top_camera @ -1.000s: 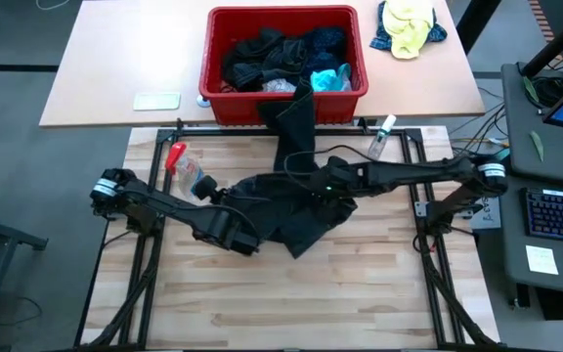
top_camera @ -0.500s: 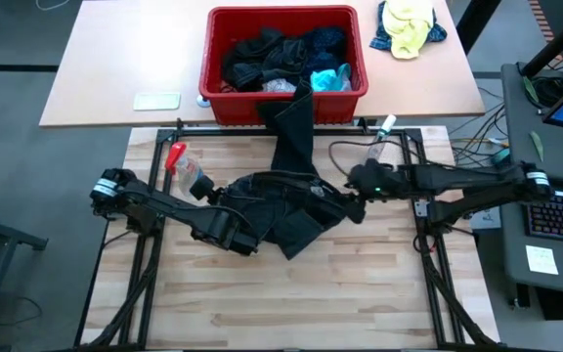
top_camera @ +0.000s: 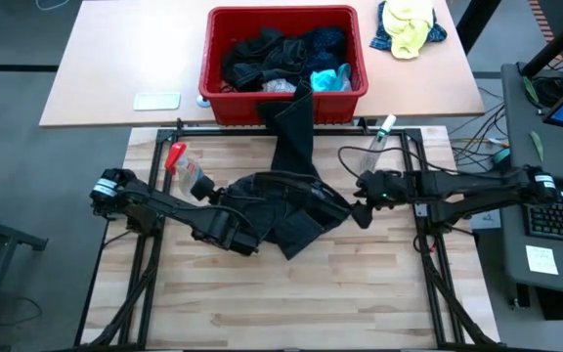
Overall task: Fold Laundry from Bin
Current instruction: Fold the blue pants
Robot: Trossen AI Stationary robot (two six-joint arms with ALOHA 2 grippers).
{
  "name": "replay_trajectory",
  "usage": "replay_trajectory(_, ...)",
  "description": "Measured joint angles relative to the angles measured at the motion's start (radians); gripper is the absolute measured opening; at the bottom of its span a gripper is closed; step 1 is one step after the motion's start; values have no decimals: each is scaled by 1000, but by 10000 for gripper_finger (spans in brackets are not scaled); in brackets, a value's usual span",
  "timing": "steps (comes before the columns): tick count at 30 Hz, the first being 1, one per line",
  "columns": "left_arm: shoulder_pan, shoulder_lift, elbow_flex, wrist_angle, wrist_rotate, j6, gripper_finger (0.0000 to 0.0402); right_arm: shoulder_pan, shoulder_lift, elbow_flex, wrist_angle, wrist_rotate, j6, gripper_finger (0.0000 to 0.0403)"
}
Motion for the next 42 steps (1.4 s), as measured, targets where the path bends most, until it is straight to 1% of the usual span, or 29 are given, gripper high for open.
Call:
replay_trajectory(3,0,0,0,18,0,0,9,15,-39,15,-10,-4,9,274)
replay_trajectory(7,0,0,-5,30,9,-4,9,51,-106,10,-67,-3,56,278)
replay_trajectory(9,0,0,-11,32,13,-8,9,74,-134,-12,-72,0,83,279)
replay_trajectory(11,0,0,-21,34,13,-10,9,95,-149,-49,-39,0,107,280)
replay_trajectory(14,1,0,-44,45,13,-10,9,110,-153,-129,79,1,122,281)
replay_trajectory(17,1,0,-68,52,19,-21,9,108,-132,-219,264,44,117,281)
replay_trajectory(19,1,0,-78,52,21,-35,9,103,-110,-266,394,67,72,281)
replay_trajectory(22,1,0,-82,52,22,-42,9,102,-81,-308,602,72,-11,277)
replay_trajectory(24,1,0,-77,52,24,-34,9,102,-55,-324,704,71,-52,269)
replay_trajectory(27,1,0,-64,52,23,-3,9,102,-11,-333,785,72,-80,244)
replay_trajectory(30,1,1,-51,55,18,23,9,102,33,-334,816,74,-87,196)
replay_trajectory(33,0,1,-36,54,-2,33,9,102,74,-320,828,79,-109,127)
replay_trajectory(36,-5,1,-12,52,-2,75,9,105,94,-306,857,73,-149,43)
replay_trajectory(37,-9,1,1,51,-2,93,9,107,95,-300,858,70,-165,27)
replay_trajectory(39,-22,1,34,42,4,135,9,109,82,-284,856,40,-189,17)
replay_trajectory(42,-57,0,102,29,22,202,9,109,33,-244,847,-31,-218,10)
